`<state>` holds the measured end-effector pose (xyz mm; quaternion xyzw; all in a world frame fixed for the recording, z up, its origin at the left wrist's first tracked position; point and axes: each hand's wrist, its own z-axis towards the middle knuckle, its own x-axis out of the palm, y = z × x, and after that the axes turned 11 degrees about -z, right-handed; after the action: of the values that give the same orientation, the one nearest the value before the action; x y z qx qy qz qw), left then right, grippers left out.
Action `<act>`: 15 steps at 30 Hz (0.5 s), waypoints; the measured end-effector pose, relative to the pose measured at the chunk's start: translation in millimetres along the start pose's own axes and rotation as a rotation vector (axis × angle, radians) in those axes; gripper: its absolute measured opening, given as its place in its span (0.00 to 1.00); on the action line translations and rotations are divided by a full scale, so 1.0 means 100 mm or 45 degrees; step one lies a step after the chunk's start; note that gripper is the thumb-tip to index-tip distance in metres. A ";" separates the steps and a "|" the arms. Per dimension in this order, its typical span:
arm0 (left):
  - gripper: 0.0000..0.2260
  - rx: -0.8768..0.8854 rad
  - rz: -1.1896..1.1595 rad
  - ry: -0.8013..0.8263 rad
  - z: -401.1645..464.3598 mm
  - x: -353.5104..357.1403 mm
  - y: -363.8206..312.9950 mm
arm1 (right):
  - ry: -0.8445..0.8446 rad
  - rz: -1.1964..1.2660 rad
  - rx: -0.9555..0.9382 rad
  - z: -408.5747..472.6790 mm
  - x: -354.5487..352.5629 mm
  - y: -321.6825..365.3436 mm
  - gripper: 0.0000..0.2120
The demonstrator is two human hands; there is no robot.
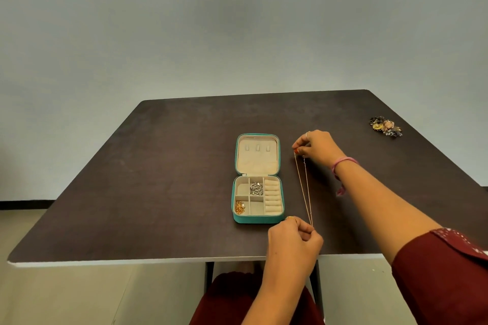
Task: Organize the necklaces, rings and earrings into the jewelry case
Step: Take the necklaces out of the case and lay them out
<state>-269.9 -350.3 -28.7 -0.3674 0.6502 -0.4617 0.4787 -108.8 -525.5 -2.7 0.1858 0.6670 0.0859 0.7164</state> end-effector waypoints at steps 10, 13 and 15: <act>0.02 0.035 0.170 0.034 0.09 0.03 -0.04 | 0.126 -0.086 -0.081 0.12 0.02 0.00 0.08; 0.05 0.043 0.215 0.036 0.09 0.03 -0.04 | 0.149 -0.051 -0.058 0.14 0.02 -0.02 0.08; 0.08 0.062 0.272 0.035 0.10 0.04 -0.04 | 0.170 -0.029 -0.039 0.15 0.03 -0.02 0.08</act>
<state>-261.5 -357.4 -27.5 -0.2779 0.6808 -0.4287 0.5249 -93.5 -528.9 -5.4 0.1610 0.7140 0.1003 0.6739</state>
